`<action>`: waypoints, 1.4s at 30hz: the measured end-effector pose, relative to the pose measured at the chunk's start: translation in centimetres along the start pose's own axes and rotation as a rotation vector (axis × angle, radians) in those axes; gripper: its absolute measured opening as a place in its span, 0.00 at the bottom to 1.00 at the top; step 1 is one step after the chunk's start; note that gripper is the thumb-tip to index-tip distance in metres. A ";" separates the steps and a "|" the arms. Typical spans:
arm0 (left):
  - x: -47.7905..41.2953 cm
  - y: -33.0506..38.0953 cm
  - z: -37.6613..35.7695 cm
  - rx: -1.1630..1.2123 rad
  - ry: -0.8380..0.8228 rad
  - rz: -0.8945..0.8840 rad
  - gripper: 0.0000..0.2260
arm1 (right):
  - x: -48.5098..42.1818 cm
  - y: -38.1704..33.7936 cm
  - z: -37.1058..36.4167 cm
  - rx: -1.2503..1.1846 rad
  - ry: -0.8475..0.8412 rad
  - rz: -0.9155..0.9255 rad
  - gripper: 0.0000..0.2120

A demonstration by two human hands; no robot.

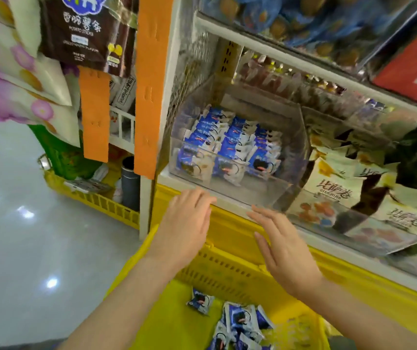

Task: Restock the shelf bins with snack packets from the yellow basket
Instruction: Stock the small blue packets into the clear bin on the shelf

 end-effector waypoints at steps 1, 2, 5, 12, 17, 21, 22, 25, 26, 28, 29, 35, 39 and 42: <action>1.3 -1.0 -1.1 -0.014 -0.037 0.043 0.09 | 1.1 0.1 -1.2 -0.040 -0.018 -0.006 0.19; 2.7 -2.2 -2.1 -0.032 -0.076 0.092 0.09 | 2.2 0.2 -2.6 -0.067 -0.045 -0.015 0.17; 6.9 -7.0 -4.8 -0.117 -0.210 0.287 0.10 | 5.1 1.2 -9.0 -0.112 -0.218 -0.100 0.13; 14.3 -14.8 -7.4 0.058 -0.298 0.679 0.15 | 13.9 7.6 -25.6 -0.077 -0.774 -0.369 0.17; 14.5 -16.3 -8.0 0.090 -0.246 0.691 0.13 | 18.2 11.4 -30.5 0.055 -0.950 -0.489 0.22; 14.4 -16.3 -8.1 0.060 -0.200 0.680 0.11 | 18.7 11.6 -32.4 0.084 -0.975 -0.442 0.26; 14.4 -16.3 -8.0 0.046 -0.187 0.682 0.11 | 18.6 11.5 -32.7 0.086 -0.975 -0.424 0.27; 14.4 -16.3 -8.0 0.012 -0.171 0.683 0.12 | 18.0 11.0 -32.9 0.086 -0.952 -0.409 0.28; 14.4 -16.4 -8.0 0.005 -0.170 0.681 0.12 | 17.9 10.8 -32.8 0.083 -0.948 -0.416 0.28; 14.5 -16.4 -7.9 0.010 -0.175 0.693 0.12 | 18.0 10.3 -32.7 0.032 -0.957 -0.447 0.27; 14.5 -16.4 -7.9 0.017 -0.184 0.703 0.12 | 18.0 10.0 -32.5 -0.020 -0.957 -0.476 0.25; 11.9 -11.1 -7.5 -0.131 -0.164 0.480 0.22 | 14.7 6.3 -28.4 -0.380 -0.749 -0.600 0.23; 13.9 -7.7 -11.0 0.384 -0.230 0.725 0.23 | 11.8 2.3 -23.8 -0.801 -0.513 -0.671 0.11; 17.5 -6.5 -14.4 0.766 -0.384 1.094 0.20 | 10.9 -0.5 -21.4 -1.123 -0.389 -0.744 0.09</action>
Point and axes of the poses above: each hand's wrist, its own x-axis away from the middle knuckle, its own z-axis out of the back of the hand, y = z × x, the point moved 9 cm from there along -x, towards the middle knuckle, and after that the axes turned 2 degrees about -y, right-handed, at the moved point
